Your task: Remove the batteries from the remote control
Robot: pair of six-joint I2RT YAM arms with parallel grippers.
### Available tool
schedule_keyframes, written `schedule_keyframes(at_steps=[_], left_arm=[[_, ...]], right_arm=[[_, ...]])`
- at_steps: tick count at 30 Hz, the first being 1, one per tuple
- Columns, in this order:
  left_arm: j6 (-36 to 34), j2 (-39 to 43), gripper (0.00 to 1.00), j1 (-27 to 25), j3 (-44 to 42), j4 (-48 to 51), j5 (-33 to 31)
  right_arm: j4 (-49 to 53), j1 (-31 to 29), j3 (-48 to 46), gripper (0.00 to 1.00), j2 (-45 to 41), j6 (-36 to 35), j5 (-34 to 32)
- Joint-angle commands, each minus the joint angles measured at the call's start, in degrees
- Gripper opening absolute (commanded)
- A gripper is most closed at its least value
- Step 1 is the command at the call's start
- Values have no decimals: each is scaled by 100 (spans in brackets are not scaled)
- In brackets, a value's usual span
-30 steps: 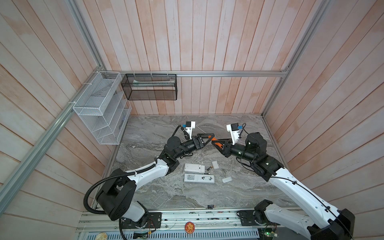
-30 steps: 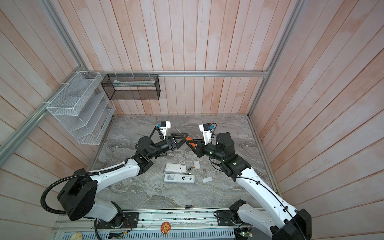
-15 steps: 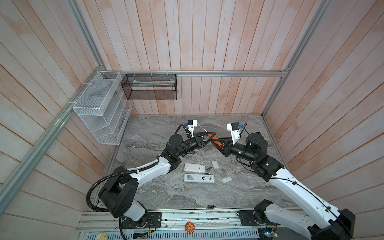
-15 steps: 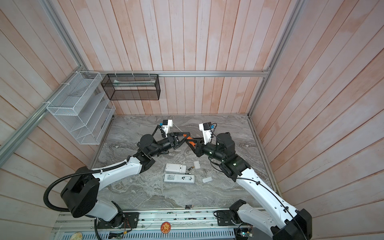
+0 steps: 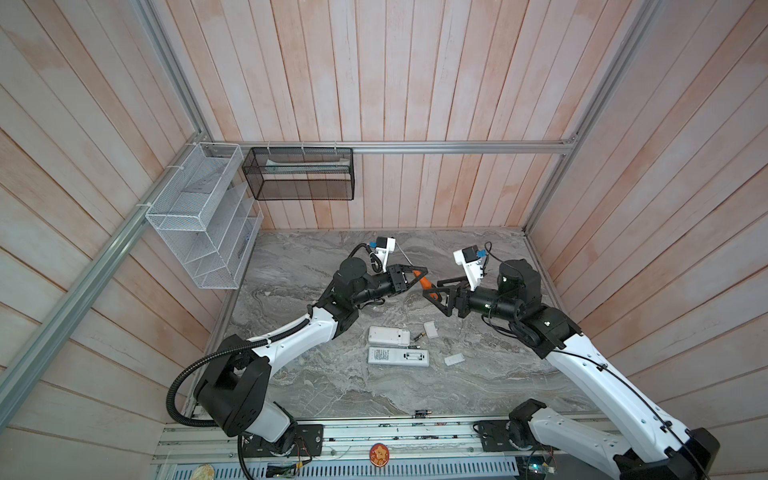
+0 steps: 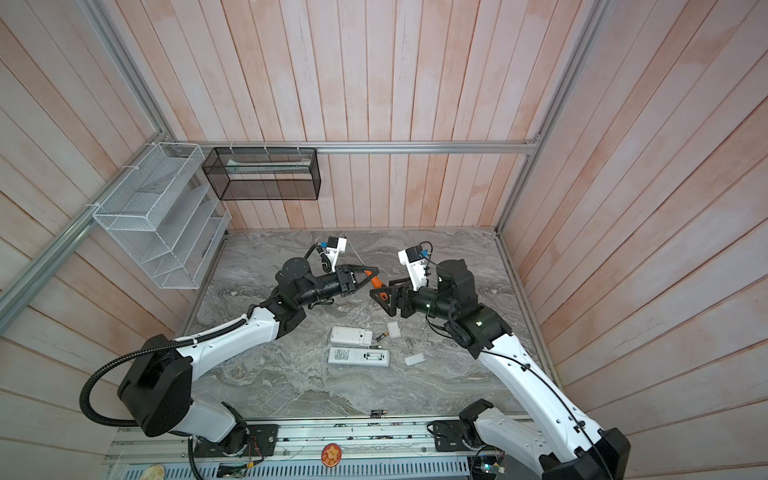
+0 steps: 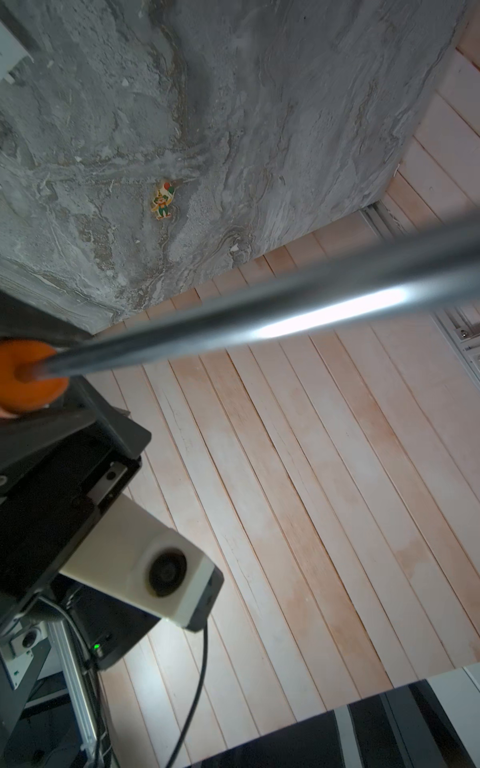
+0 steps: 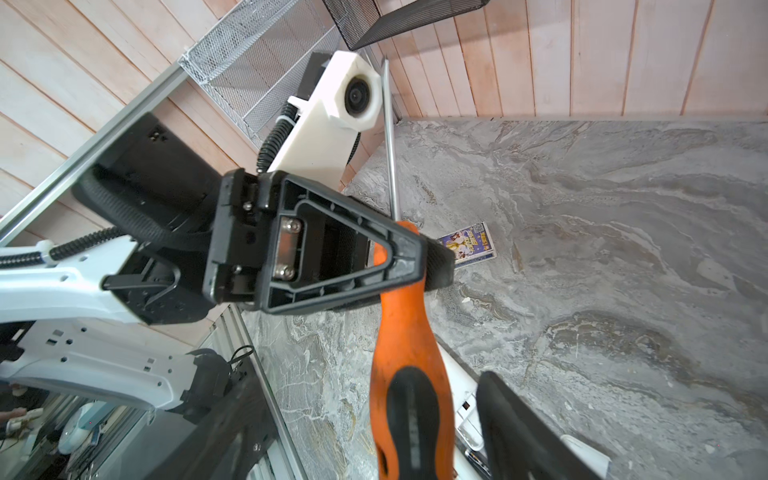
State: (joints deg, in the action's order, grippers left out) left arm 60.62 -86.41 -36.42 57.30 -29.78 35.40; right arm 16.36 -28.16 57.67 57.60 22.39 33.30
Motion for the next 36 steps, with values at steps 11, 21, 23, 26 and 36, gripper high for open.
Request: schedule_keyframes(at_steps=[11, 21, 23, 26, 36], left_arm=[[-1070, 259, 0, 136, 674, 1429, 1196], [-954, 241, 0, 136, 651, 1319, 1305], [-938, 224, 0, 136, 659, 1295, 1327], [-938, 235, 0, 136, 673, 1307, 1321], [-940, 250, 0, 136, 696, 1357, 1324]], right_arm=[[1134, 347, 556, 78, 674, -374, 2080], [745, 302, 360, 57, 826, -160, 2256], [737, 303, 334, 55, 848, -168, 2256], [702, 294, 294, 47, 880, -134, 2253], [597, 285, 237, 19, 955, -27, 2225]])
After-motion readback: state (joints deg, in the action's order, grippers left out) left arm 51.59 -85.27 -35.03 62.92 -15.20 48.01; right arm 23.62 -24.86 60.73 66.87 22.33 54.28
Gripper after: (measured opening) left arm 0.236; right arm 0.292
